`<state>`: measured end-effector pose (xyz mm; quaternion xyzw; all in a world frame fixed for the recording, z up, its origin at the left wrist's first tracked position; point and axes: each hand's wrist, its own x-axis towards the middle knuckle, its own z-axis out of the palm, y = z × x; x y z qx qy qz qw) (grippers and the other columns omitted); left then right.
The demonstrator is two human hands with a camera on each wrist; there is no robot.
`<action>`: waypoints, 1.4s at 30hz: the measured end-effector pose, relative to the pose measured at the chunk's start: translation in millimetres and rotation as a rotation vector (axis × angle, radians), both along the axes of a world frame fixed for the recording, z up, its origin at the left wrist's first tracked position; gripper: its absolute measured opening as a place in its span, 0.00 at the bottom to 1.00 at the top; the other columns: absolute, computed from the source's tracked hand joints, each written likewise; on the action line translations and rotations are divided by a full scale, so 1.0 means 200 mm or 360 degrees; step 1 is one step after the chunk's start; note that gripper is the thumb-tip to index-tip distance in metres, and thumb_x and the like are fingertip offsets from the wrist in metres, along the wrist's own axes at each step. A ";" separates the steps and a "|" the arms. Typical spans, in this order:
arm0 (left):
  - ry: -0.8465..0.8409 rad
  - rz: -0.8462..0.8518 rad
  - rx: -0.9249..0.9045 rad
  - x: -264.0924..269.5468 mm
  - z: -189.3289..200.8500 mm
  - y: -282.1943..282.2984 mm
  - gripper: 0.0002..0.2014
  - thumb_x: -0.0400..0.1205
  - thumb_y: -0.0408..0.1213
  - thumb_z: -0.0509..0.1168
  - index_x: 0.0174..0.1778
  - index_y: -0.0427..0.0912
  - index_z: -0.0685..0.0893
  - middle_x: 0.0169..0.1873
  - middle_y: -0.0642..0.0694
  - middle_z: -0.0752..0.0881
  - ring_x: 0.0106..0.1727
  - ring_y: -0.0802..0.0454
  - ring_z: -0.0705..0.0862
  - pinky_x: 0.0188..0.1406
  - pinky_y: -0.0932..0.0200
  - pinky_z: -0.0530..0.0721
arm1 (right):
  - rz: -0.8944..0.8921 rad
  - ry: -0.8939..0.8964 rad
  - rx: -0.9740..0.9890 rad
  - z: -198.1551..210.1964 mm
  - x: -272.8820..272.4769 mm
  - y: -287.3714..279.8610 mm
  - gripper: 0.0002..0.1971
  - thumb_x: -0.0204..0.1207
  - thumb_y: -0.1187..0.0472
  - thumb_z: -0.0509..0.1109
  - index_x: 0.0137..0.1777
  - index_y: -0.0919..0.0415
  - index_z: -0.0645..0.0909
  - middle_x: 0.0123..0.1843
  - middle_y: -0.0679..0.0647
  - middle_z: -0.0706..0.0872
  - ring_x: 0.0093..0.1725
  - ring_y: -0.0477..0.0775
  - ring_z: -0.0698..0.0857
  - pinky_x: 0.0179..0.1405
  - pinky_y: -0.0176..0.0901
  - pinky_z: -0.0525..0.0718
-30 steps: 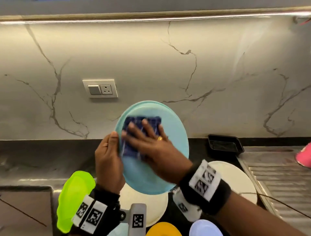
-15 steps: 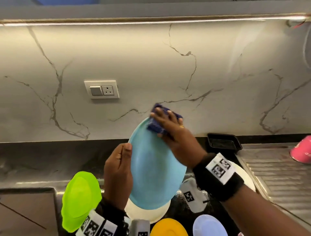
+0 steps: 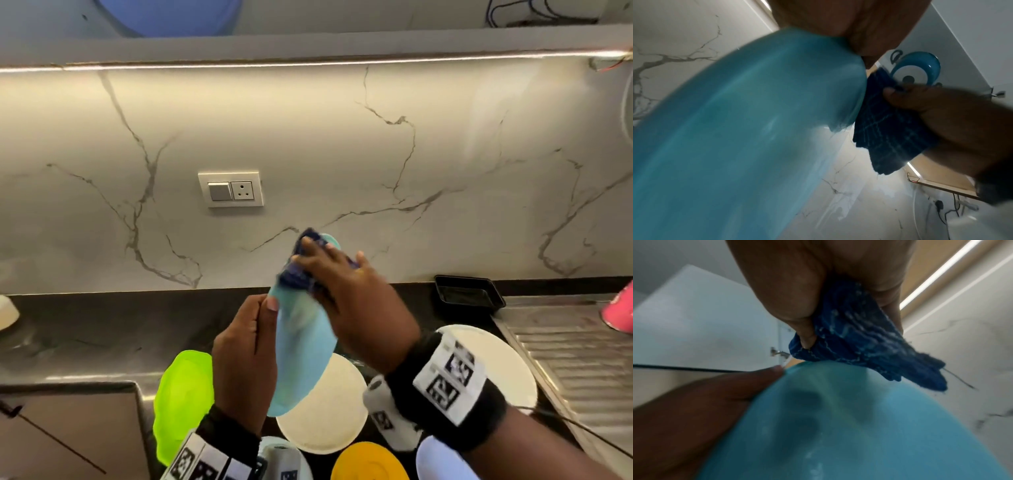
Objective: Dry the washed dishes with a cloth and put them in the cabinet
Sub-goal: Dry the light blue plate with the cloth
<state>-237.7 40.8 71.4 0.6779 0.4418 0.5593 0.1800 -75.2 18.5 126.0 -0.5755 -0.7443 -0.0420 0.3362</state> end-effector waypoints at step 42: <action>-0.1668 -0.0638 -0.1211 -0.09 0.05 0.09 0.20 0.91 0.44 0.56 0.64 0.33 0.85 0.56 0.32 0.91 0.54 0.37 0.92 0.44 0.43 0.93 | 0.0290 -0.0809 -0.0092 -0.39 -0.12 -0.22 0.27 0.83 0.58 0.50 0.81 0.46 0.69 0.86 0.48 0.65 0.83 0.66 0.66 0.74 0.72 0.74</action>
